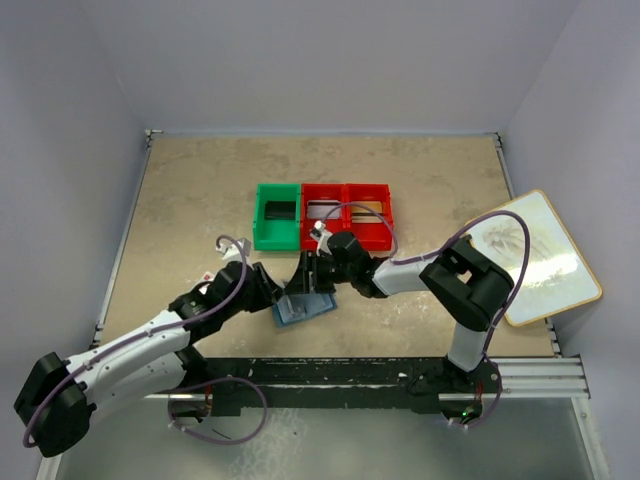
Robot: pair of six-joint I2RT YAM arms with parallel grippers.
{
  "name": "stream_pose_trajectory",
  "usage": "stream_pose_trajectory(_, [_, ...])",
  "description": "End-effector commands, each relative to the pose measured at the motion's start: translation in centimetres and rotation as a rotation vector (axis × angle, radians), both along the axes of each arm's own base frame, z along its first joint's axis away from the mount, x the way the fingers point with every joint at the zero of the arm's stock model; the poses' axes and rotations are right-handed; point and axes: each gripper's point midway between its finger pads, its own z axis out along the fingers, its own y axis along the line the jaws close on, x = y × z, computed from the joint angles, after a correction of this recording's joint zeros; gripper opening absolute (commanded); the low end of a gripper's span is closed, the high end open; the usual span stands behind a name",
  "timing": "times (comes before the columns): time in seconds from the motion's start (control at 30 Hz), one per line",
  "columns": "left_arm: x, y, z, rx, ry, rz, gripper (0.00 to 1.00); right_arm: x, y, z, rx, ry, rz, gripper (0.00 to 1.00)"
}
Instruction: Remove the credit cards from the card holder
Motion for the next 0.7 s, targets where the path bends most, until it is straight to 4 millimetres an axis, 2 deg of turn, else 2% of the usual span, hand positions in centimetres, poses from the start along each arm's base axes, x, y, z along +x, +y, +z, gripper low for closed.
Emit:
stream_pose_trajectory(0.0, [1.5,1.5,3.0,0.083,-0.074,0.069,0.32,-0.1,0.6,2.5,0.069,-0.037,0.015,0.48])
stream_pose_trajectory(0.1, [1.3,1.0,3.0,0.07,-0.071,0.048,0.28,0.0,0.6,2.5,0.074,-0.034,0.01,0.48])
stream_pose_trajectory(0.23, [1.1,-1.1,3.0,-0.033,-0.075,-0.013,0.23,0.0,0.7,2.5,0.077,-0.03,0.009,0.48])
stream_pose_trajectory(0.3, [1.0,-1.6,2.8,-0.048,-0.069,-0.019,0.17,0.0,0.6,2.3,0.073,-0.027,0.008,0.48])
stream_pose_trajectory(0.67, [0.3,-0.8,1.0,0.02,-0.032,0.015,0.01,0.1,0.7,1.9,0.071,-0.019,0.009,0.48])
